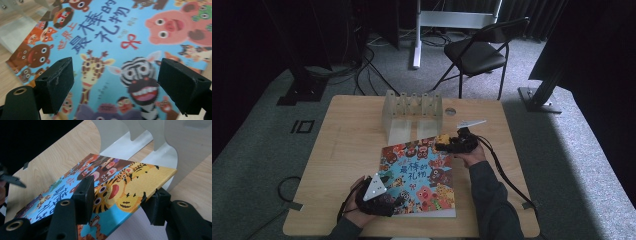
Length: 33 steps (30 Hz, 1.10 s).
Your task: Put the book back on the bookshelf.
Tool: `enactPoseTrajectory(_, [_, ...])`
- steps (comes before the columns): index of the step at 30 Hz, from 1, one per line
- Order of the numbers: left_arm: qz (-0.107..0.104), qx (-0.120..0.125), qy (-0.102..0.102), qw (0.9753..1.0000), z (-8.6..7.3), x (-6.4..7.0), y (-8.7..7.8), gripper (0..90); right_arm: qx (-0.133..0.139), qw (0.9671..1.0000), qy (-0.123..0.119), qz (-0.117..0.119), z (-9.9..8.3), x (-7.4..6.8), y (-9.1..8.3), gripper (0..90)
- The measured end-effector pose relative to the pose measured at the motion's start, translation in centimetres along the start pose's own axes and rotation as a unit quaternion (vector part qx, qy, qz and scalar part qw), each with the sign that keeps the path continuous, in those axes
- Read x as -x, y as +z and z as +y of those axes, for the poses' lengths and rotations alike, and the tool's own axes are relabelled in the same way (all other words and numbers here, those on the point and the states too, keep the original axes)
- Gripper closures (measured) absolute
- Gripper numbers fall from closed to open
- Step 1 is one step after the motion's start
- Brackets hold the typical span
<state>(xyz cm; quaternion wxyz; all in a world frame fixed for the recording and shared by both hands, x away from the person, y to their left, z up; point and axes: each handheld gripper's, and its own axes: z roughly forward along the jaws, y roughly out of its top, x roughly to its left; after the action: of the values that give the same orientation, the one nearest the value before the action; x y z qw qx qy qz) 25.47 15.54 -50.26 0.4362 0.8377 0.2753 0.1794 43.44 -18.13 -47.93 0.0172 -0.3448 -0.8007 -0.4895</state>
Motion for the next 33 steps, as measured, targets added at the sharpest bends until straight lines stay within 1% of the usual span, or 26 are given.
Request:
enactPoseTrajectory(2, [0.0,-0.002,-0.009,1.0,0.0,-0.8,-0.1,13.6,-0.002,1.0,0.0,0.001,0.2,0.0,-0.1,48.9])
enactPoseTrajectory(3, [-0.012,0.0,-0.019,0.9997,0.0,-1.4,-0.1,13.6,-0.003,1.0,0.002,0.004,0.3,0.0,-0.1,49.7])
enactPoseTrajectory(4, [-0.019,0.0,-0.031,0.9993,0.0,-2.0,-0.1,13.6,-0.003,1.0,0.004,0.006,0.4,0.0,-0.1,50.4])
enactPoseTrajectory(6, [-0.026,0.002,-0.047,0.9986,-0.2,-3.1,-0.1,14.3,-0.001,0.9999,0.01,0.011,0.6,0.0,-0.2,52.8])
enactPoseTrajectory(8, [-0.022,0.001,-0.057,0.9982,-0.2,-3.9,-0.1,14.3,0.002,0.9998,0.012,0.014,0.7,0.0,-0.3,53.6])
enactPoseTrajectory(10, [-0.017,-0.001,-0.059,0.9981,-0.3,-4.6,-0.2,14.3,0.002,0.9998,0.01,0.015,0.9,-0.1,-0.3,54.5])
enactPoseTrajectory(14, [-0.008,-0.007,-0.058,0.9983,-0.2,-5.4,-0.3,14.3,0.008,0.9995,0.016,0.025,1.1,0.0,-0.4,57.8])
enactPoseTrajectory(17, [-0.003,-0.01,-0.064,0.9979,-0.2,-6.2,-0.3,14.3,0.011,0.9993,0.018,0.031,1.3,-0.1,-0.5,59.7])
enactPoseTrajectory(19, [-0.005,-0.007,-0.072,0.9973,-0.3,-6.7,-0.3,14.7,0.013,0.9991,0.021,0.035,1.4,-0.1,-0.5,60.5])
enactPoseTrajectory(24, [-0.001,-0.013,-0.082,0.9966,-0.7,-7.5,-0.2,14.8,0.008,0.9992,0.017,0.035,1.7,-0.2,-0.5,61.0])
enactPoseTrajectory(25, [-0.001,-0.013,-0.082,0.9966,-0.7,-7.5,-0.2,14.8,0.008,0.9992,0.017,0.035,1.7,-0.2,-0.5,61.0])
enactPoseTrajectory(28, [-0.004,-0.014,-0.094,0.9955,-0.9,-8.4,-0.2,14.8,0.01,0.9992,0.015,0.035,1.9,-0.3,-0.6,61.8])
enactPoseTrajectory(33, [-0.005,-0.014,-0.104,0.9945,-1.2,-9.0,-0.4,14.8,0.015,0.9992,0.018,0.032,2.0,-0.6,-0.7,63.3])
